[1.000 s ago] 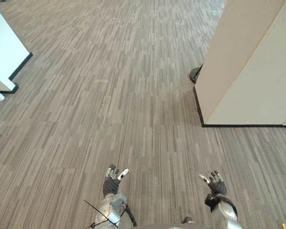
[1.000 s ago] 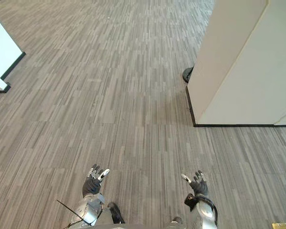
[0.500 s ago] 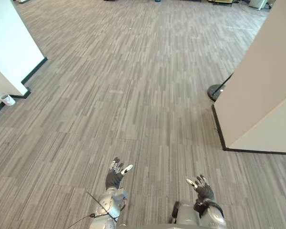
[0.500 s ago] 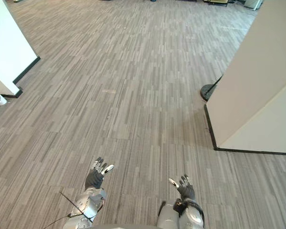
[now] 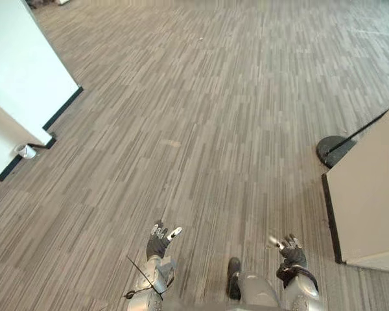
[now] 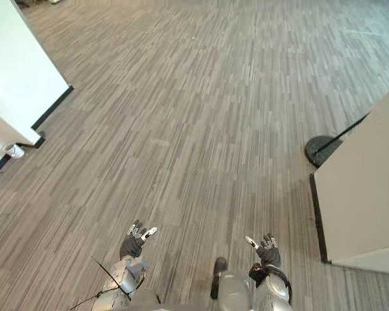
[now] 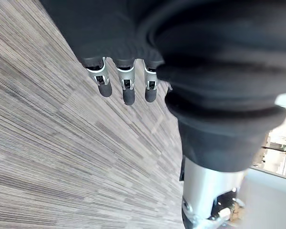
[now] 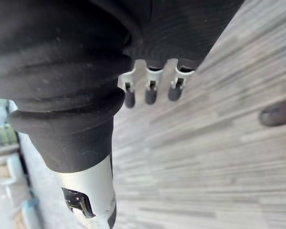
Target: Organize washtable
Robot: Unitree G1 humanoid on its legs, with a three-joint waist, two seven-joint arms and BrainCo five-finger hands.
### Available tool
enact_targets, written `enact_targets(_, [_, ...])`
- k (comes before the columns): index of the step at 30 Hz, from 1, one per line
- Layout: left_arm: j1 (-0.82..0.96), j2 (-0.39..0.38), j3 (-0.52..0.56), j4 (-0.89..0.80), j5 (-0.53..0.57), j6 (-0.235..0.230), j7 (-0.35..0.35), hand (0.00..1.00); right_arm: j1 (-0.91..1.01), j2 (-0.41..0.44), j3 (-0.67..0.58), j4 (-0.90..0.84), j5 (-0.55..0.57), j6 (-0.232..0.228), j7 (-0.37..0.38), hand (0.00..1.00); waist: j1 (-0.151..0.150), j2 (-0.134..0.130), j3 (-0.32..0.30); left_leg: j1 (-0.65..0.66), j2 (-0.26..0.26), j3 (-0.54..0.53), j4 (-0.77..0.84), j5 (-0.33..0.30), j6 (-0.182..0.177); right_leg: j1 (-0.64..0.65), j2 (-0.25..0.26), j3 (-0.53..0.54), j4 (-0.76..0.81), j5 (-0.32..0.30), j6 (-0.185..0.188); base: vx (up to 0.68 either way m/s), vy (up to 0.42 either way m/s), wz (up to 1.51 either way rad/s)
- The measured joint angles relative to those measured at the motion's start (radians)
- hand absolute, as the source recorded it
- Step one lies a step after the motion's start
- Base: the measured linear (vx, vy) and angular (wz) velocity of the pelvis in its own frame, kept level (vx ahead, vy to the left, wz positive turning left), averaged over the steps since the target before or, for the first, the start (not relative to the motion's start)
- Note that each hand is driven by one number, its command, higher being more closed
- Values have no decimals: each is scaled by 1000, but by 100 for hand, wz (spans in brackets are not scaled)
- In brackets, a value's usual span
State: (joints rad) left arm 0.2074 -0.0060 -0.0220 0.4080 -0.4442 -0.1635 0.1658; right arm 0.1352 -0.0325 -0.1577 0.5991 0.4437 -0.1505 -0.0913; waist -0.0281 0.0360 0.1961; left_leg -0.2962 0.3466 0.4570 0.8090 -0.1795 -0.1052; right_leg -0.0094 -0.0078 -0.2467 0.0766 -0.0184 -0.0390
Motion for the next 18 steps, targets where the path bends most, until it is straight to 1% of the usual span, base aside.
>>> enact_targets(1, [12,-2,25,-8,-12,1,15,0,10,6,1,-2,0,0,-1,0,-1,-3,2,-22,7,-7,-142,3,-3,20,1,13,14,-24,16,449,57,-33])
enact_targets(2, [16,-3,32,-9,-19,1,18,0,13,7,4,-6,0,0,-1,0,0,-3,2,-27,8,-30,-221,6,-4,25,0,23,34,-40,26,465,108,-47])
enact_targets(3, [25,-2,37,-12,-26,1,32,0,29,6,17,-14,0,0,0,0,3,-5,2,-25,8,-94,-364,26,-31,27,-8,48,92,-88,43,389,128,-48])
enact_targets(4, [31,-2,38,-15,-29,1,35,0,35,6,21,-20,0,0,0,0,2,-7,2,-21,9,-128,-420,38,-48,27,-15,64,123,-114,51,614,289,-76])
enact_targets(5, [36,-2,38,-19,-38,1,35,0,44,5,33,-28,-1,-1,0,0,-2,-20,0,-4,15,-188,-514,57,-51,22,-47,103,204,-186,85,523,301,-62])
enact_targets(6, [37,-3,37,-19,-43,1,35,0,47,3,39,-28,-1,-1,0,0,-5,-23,-2,6,19,-194,-532,59,-48,21,-58,117,231,-214,104,592,423,-74])
enact_targets(7, [43,-10,37,-18,-53,0,35,0,53,2,40,-27,-1,-1,0,0,-10,-16,-8,26,35,-194,-544,85,-61,27,-78,142,275,-269,140,474,441,-51])
enact_targets(8, [42,-8,37,-16,-56,1,34,0,57,12,38,-20,-1,1,0,0,-15,-44,-23,24,10,-178,-479,148,-51,40,-130,158,295,-306,176,474,470,-41])
enact_targets(9, [43,-5,36,-18,-56,1,34,0,65,22,40,-19,-1,1,1,0,-14,-68,-37,13,-14,-177,-447,148,-50,43,-157,161,293,-313,187,508,450,-14])
enact_targets(10, [39,11,35,-17,-56,1,32,0,69,44,40,-15,0,2,6,0,-14,-100,-61,-12,-53,-176,-387,120,-13,46,-206,144,311,-304,204,424,322,3])
enact_targets(11, [33,17,33,-15,-56,2,32,0,67,55,38,-14,2,2,5,0,-15,-110,-65,-21,-68,-173,-359,93,-4,33,-228,125,343,-286,206,518,397,17])
enact_targets(12, [24,25,28,-15,-54,3,30,0,59,68,32,-9,21,1,5,0,-13,-114,-66,-21,-92,-165,-319,55,22,-5,-264,104,450,-229,194,500,416,31])
enact_targets(13, [12,36,23,-14,-51,5,29,0,46,75,26,10,38,1,5,0,-14,-110,-64,2,-108,-155,-306,17,49,-55,-304,95,579,-146,161,582,480,36])
enact_targets(14, [6,47,15,-15,-46,7,29,0,40,82,18,21,60,1,6,0,-11,-100,-57,50,-136,-150,-324,-16,69,-106,-346,92,692,-10,141,596,410,23])
enact_targets(15, [8,49,15,-15,-44,7,29,0,32,85,19,27,64,1,6,0,-10,-98,-56,84,-148,-144,-347,-26,77,-125,-360,99,743,33,139,581,286,-1])
enact_targets(16, [11,78,16,-13,-29,7,30,0,12,94,19,36,68,1,9,0,-11,-93,-53,162,-166,-124,-405,-36,87,-181,-359,105,856,-31,121,479,172,-16])
enact_targets(17, [9,90,15,-13,-18,7,29,0,5,96,22,35,64,1,12,0,-12,-89,-51,198,-176,-118,-441,-36,87,-207,-354,89,897,-71,102,370,81,-23])
enact_targets(18, [3,101,14,-16,-10,6,29,0,1,93,23,34,60,1,21,0,-17,-69,-49,272,-184,-100,-511,-34,83,-254,-329,36,924,-137,87,376,75,-19])
